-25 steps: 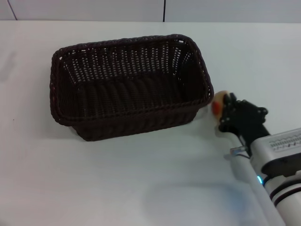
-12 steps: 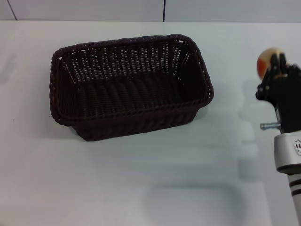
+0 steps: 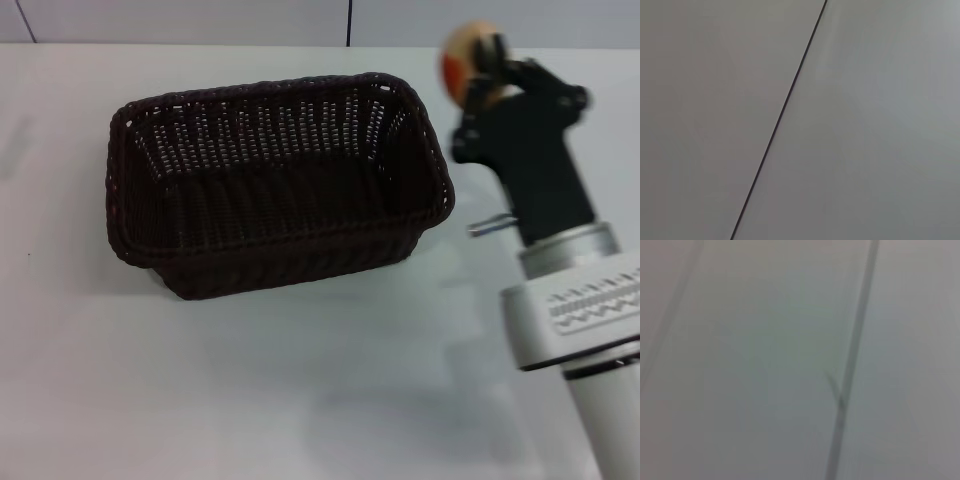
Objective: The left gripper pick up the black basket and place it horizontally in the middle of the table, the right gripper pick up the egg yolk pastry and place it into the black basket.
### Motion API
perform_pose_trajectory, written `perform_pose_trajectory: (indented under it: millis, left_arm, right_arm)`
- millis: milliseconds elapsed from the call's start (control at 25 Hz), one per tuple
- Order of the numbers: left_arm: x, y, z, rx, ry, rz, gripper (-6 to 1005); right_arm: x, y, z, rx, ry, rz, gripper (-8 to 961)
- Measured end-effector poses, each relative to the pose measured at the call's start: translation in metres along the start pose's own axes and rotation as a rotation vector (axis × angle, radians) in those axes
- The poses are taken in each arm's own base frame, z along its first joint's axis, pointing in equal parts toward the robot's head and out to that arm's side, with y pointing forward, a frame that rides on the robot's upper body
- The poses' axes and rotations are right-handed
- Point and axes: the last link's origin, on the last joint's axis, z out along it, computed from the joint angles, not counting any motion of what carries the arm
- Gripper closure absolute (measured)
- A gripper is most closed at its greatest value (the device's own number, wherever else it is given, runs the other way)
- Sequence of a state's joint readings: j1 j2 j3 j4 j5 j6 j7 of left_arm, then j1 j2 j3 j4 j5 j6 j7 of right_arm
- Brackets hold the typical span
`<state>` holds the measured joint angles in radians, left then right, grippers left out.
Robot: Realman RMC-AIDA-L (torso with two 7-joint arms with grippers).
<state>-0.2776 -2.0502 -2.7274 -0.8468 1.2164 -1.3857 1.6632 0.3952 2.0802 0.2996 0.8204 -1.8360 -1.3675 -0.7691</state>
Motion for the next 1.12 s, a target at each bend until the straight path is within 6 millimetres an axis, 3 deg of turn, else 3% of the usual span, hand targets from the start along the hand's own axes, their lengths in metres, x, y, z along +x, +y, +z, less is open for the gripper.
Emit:
perform_pose_trajectory:
  millis: [320,720,920,1120]
  left_arm:
    - [-0.001,0.001,0.001,-0.006,0.002,-0.003,412]
    - [0.0,0.002,0.003,-0.009,0.003,-0.003,412]
    - [0.0,0.002,0.004,-0.01,0.004,-0.003,412]
    - [-0.001,0.002,0.004,-0.009,0.004,-0.003,412]
  right_arm:
    - [-0.01,0.031,0.016,-0.156,-0.012,0.058,914]
    - [0.002,0.037,0.025,-0.222,0.073,0.075,915]
    - [0.004,0.033,0.027,-0.202,0.084,0.076,789]
    - [0.003,0.02,0.025,-0.125,0.063,0.066,559]
